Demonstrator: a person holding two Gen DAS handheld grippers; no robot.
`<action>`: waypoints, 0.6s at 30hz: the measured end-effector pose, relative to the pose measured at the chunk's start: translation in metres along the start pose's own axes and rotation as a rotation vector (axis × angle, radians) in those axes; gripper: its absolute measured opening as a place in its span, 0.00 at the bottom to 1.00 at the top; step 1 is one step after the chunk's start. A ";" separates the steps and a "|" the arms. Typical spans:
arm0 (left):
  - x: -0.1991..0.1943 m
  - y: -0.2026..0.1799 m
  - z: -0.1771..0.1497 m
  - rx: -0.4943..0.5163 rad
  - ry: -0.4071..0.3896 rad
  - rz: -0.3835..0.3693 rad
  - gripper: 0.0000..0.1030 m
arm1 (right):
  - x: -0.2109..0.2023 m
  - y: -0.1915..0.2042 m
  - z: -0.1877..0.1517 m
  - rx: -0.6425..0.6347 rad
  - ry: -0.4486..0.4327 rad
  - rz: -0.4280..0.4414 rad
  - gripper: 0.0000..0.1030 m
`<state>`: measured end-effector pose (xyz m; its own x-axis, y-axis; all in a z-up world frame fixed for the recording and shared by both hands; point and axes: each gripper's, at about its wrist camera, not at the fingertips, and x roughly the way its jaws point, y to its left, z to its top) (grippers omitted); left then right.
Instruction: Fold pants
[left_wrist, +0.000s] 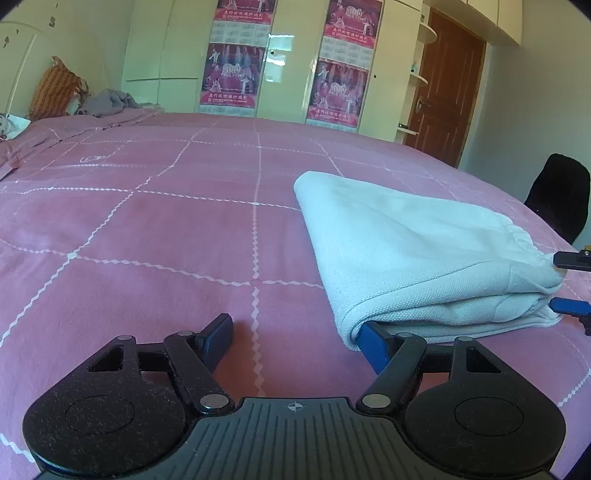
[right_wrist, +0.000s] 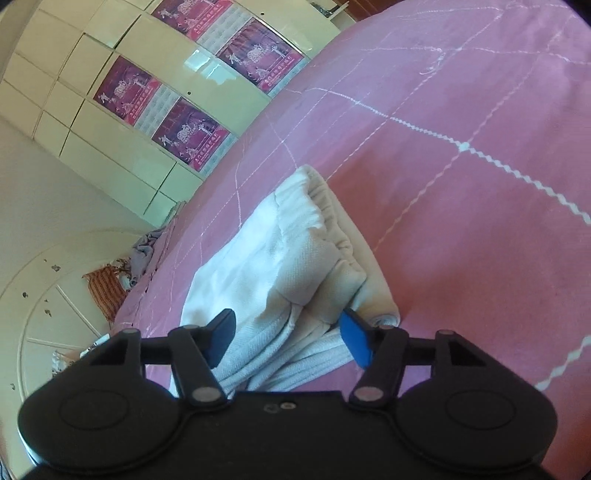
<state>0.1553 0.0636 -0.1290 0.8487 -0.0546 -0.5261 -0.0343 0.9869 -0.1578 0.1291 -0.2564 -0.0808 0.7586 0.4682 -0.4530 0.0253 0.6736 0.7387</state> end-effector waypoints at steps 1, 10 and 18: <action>0.000 0.000 -0.001 0.001 -0.004 0.001 0.71 | 0.005 -0.001 0.002 -0.005 0.007 -0.004 0.61; -0.003 -0.009 -0.006 0.012 -0.018 0.042 0.71 | 0.040 -0.004 0.009 -0.055 0.026 0.044 0.58; -0.004 -0.013 -0.008 0.025 -0.021 0.052 0.71 | 0.004 0.034 0.010 -0.182 -0.109 0.199 0.28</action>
<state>0.1482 0.0502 -0.1315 0.8567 -0.0002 -0.5158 -0.0659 0.9918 -0.1098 0.1396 -0.2367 -0.0527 0.8026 0.5442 -0.2445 -0.2412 0.6708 0.7013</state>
